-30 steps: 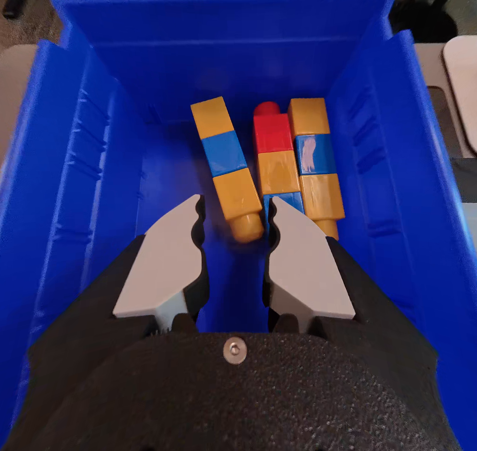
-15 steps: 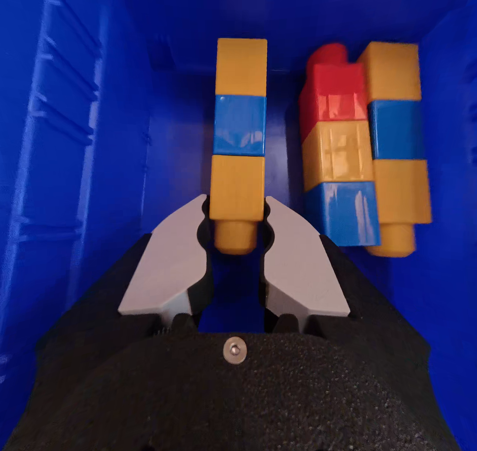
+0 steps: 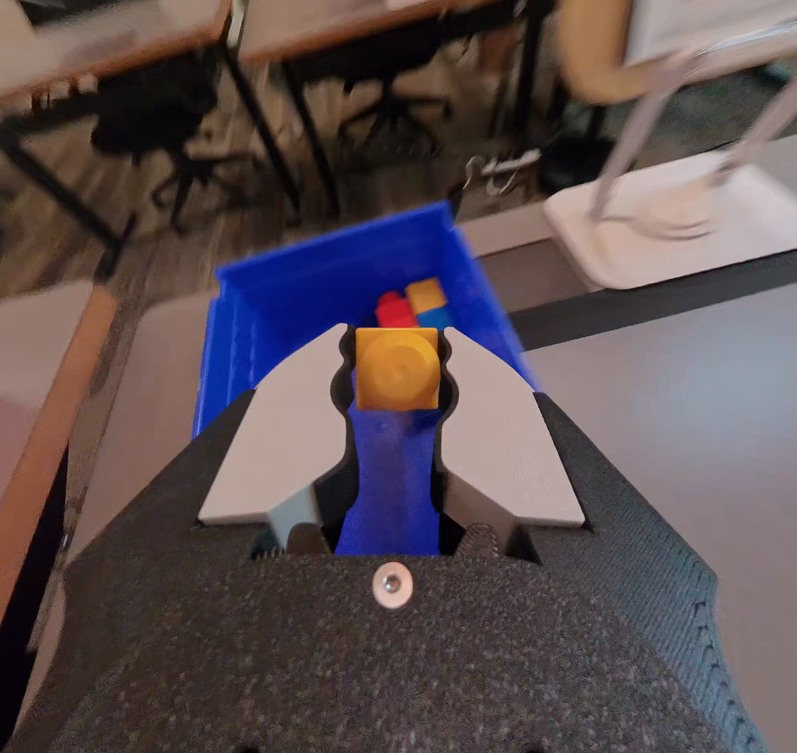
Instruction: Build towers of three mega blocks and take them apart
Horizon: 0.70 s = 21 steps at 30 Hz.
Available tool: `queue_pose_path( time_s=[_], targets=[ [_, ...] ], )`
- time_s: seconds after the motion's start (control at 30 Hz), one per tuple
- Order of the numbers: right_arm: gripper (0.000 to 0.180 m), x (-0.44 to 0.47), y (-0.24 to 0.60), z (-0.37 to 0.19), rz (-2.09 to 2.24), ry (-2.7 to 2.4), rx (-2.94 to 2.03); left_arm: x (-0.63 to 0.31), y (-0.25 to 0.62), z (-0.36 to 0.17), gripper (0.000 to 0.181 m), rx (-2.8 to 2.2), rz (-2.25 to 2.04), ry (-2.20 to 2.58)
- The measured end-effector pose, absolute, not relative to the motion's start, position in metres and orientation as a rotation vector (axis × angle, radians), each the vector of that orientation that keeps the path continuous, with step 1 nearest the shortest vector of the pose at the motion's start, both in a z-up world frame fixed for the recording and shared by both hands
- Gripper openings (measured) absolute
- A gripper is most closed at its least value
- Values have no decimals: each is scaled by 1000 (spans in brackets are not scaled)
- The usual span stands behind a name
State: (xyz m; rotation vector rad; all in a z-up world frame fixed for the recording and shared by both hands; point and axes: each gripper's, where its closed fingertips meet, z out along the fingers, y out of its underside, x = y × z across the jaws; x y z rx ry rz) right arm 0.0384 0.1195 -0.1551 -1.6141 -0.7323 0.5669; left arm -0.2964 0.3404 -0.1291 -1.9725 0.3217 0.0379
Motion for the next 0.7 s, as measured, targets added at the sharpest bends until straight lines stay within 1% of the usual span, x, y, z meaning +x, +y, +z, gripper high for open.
queue_pose_path(
  time_s=[0.13,0.23,0.3,0.4,0.53,0.57,0.6,0.67,0.7],
  targets=[
    [37,35,120,-155,472,-797,-1554,-203,277,-60,36,-1740,-158,572],
    [43,32,117,-153,423,-850,-1488,-127,226,-40,36,-1639,-342,841],
    [49,29,112,-149,434,-893,-1439,-82,189,-44,36,-1585,-438,1087],
    [64,24,105,-150,521,-934,-1416,-36,135,-71,36,-1508,-538,1457],
    [68,11,93,-168,598,-1050,-1426,2,83,-109,36,-1393,-664,1768],
    [68,7,89,-173,614,-1078,-1431,10,77,-114,36,-1385,-684,1798],
    [61,3,87,-178,616,-1102,-1441,16,71,-118,36,-1370,-718,1825],
    [33,2,86,-183,586,-1115,-1445,28,59,-116,36,-1300,-809,1832],
    [33,3,87,-180,596,-1095,-1438,33,59,-111,36,-1261,-833,1798]
  ],
)
